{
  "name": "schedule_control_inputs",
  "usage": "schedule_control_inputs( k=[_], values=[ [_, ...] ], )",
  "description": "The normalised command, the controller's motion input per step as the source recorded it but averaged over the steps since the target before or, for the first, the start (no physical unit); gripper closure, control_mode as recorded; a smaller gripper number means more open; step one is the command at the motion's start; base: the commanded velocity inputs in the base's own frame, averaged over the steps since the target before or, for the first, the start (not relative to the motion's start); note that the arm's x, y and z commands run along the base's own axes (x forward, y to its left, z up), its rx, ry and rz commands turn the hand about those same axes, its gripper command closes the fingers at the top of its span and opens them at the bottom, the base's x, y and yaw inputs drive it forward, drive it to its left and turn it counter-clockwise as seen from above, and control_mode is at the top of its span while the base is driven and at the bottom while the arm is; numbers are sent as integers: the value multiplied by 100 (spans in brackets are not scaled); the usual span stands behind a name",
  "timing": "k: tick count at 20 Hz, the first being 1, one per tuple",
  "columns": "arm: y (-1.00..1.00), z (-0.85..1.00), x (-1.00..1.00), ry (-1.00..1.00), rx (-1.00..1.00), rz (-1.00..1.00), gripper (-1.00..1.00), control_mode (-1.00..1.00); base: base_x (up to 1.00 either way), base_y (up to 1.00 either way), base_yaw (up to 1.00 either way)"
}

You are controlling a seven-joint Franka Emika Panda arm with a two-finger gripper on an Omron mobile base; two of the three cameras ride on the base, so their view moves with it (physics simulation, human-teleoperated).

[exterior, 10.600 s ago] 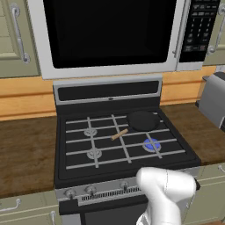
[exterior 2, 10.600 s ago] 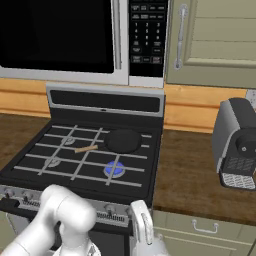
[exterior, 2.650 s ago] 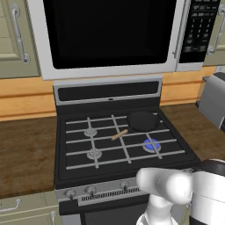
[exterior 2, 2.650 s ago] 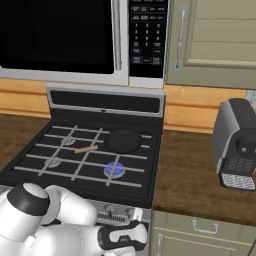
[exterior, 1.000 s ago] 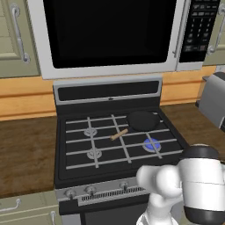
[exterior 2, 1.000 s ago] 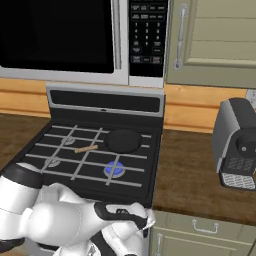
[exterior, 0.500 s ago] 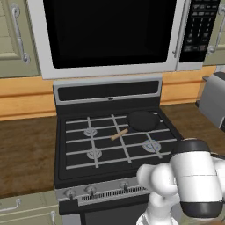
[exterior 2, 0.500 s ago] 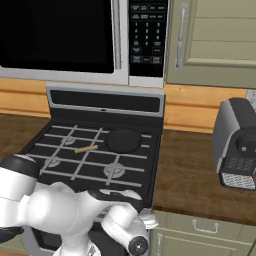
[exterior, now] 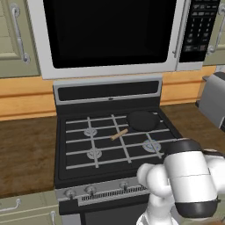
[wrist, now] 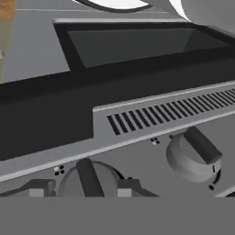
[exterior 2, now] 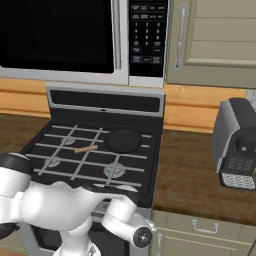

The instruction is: Turn off the front right burner of the stove.

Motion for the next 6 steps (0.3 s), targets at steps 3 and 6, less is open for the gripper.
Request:
schedule_control_inputs(
  k=[3, 6],
  values=[
    [0, 0, 0, 0, -1, 0, 100, -100, 0, 0, 0],
    [0, 0, 0, 0, 0, 0, 100, -100, 0, 0, 0]
  ],
)
